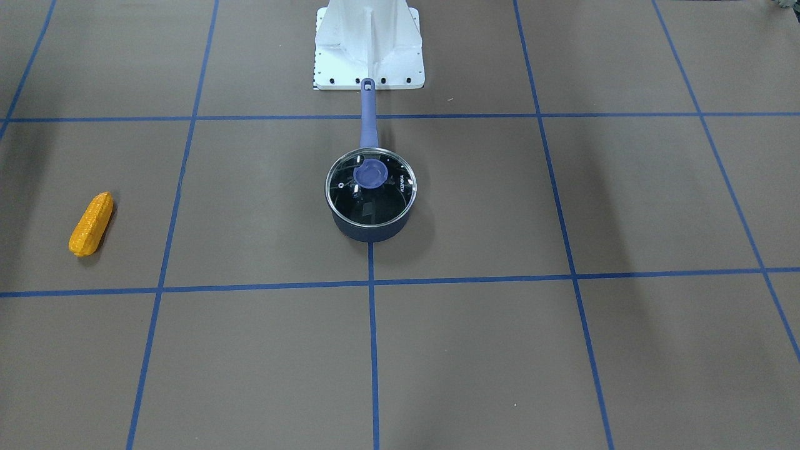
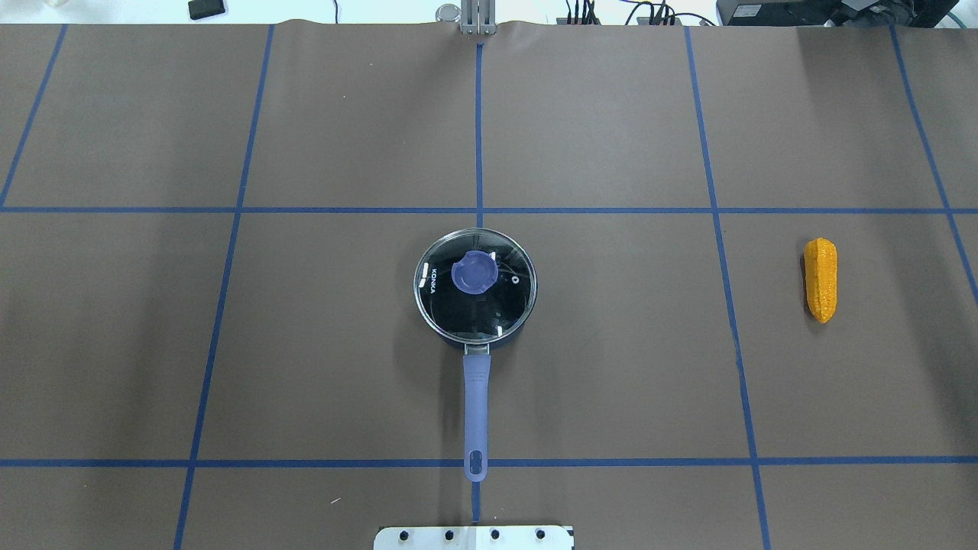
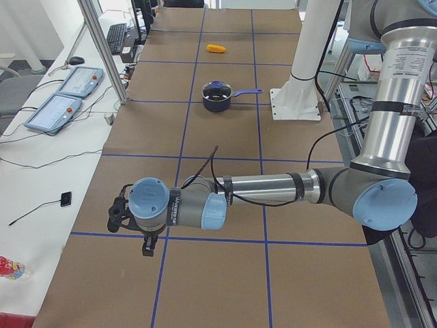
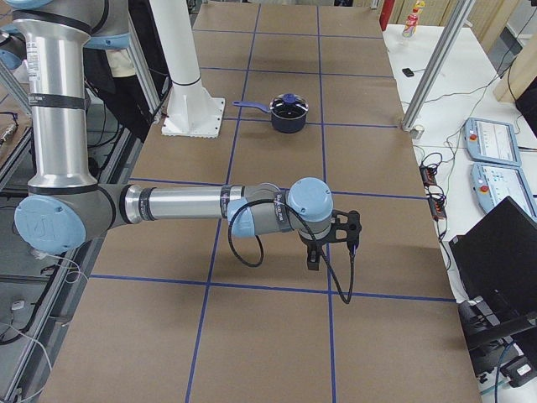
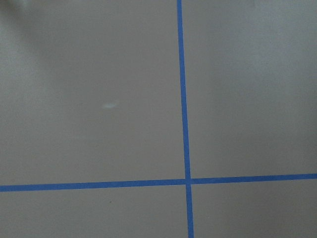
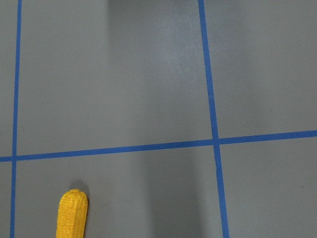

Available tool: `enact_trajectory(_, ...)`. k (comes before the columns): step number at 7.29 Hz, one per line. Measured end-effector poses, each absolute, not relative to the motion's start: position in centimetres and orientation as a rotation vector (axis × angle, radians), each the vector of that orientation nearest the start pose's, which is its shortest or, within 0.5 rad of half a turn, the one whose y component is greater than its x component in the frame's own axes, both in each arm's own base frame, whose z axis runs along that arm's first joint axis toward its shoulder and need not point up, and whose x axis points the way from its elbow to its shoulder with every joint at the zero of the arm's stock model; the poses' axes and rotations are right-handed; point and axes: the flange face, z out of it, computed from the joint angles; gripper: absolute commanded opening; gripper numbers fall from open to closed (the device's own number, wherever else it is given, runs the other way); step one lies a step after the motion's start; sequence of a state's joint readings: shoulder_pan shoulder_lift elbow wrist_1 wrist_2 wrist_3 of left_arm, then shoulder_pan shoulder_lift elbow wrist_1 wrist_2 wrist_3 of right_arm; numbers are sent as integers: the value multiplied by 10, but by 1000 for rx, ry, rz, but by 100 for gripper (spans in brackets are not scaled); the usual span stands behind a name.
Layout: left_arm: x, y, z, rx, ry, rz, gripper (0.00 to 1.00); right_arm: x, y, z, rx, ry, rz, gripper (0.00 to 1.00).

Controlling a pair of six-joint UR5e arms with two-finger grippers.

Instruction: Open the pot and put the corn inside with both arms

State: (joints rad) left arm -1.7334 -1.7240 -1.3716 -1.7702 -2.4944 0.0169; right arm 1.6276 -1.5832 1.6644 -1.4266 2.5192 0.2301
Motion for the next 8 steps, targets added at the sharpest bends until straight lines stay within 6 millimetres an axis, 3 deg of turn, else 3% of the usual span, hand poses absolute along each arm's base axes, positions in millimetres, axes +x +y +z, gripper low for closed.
enact_trajectory(3, -144, -547, 641, 230, 903, -62, 99, 79, -498, 585, 132, -962, 149, 100)
enact_trajectory(8, -143, -556, 612, 255, 907, -79, 99, 62, -503, 585, 113, -990, 111, 100)
